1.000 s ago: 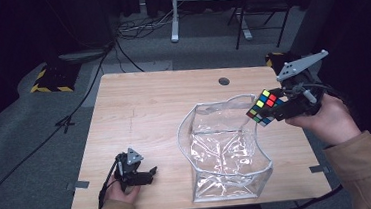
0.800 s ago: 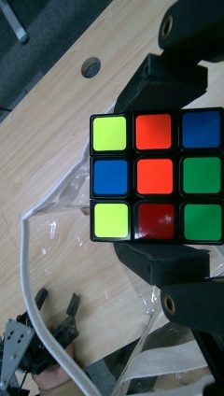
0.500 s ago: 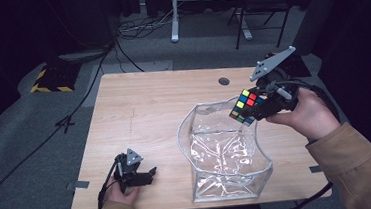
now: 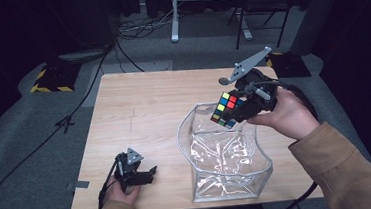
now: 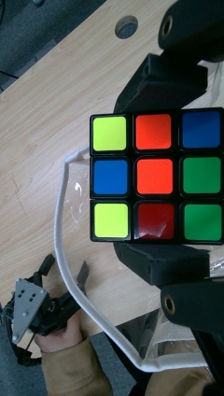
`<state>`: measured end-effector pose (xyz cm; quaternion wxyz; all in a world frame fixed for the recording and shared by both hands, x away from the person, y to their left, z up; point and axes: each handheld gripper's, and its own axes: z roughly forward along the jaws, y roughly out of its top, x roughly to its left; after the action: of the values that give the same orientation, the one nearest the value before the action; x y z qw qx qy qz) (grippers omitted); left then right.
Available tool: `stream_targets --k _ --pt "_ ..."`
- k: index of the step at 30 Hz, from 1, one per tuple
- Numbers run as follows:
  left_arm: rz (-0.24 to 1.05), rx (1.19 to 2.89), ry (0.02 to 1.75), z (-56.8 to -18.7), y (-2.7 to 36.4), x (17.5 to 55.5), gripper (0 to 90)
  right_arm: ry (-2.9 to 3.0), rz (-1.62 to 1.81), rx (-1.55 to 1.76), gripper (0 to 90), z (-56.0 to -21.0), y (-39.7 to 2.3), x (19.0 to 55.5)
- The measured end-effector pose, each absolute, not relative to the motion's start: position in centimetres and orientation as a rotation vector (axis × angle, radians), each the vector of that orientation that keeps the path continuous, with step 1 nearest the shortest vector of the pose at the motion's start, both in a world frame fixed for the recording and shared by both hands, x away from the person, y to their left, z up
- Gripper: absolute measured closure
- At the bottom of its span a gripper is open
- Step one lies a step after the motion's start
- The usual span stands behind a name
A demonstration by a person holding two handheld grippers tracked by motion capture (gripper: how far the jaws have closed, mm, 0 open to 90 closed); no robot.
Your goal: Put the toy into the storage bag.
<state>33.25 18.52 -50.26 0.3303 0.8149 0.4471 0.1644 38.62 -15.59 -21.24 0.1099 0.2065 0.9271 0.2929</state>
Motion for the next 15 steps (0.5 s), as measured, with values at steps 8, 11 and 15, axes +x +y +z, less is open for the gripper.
stream_targets --k 8,11,15 --pt "0.422 2.139 1.17 -50.2 18.5 33.4 15.7 2.766 0.808 0.552 34.0 -22.4 -14.0 39.0" --pt "0.424 2.138 1.172 -50.2 18.4 33.5 15.8 2.793 0.782 0.528 34.0 -23.1 -13.3 39.0" --pt "0.428 2.138 1.17 -50.2 18.4 33.5 15.8 2.827 0.728 0.494 33.9 -23.9 -12.5 39.1"
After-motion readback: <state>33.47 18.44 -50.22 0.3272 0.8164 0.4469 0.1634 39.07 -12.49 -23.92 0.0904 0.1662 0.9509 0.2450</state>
